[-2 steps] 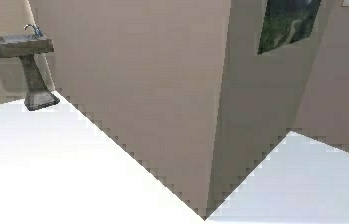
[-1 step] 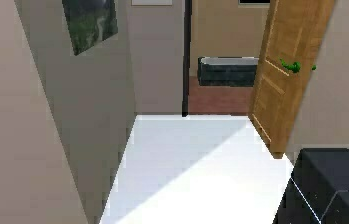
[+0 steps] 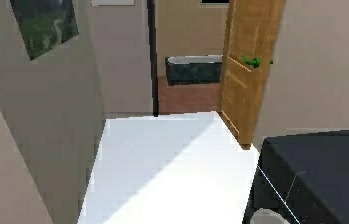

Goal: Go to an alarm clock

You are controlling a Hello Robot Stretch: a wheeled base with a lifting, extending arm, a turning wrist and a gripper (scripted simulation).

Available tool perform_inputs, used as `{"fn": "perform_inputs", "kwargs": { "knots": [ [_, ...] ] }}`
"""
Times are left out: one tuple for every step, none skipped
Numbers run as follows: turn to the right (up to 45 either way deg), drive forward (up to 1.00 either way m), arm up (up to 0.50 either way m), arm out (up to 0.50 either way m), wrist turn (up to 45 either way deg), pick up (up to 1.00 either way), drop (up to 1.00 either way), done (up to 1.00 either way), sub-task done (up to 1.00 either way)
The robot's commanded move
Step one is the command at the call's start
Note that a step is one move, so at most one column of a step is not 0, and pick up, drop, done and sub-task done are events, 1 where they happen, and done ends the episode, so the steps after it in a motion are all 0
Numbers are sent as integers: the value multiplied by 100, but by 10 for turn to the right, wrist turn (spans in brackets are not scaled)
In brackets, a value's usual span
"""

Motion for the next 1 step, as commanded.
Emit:
{"fn": "perform_inputs", "kwargs": {
  "knots": [
    [0, 85, 0, 0, 0, 0, 0, 0, 0]
  ]
}}
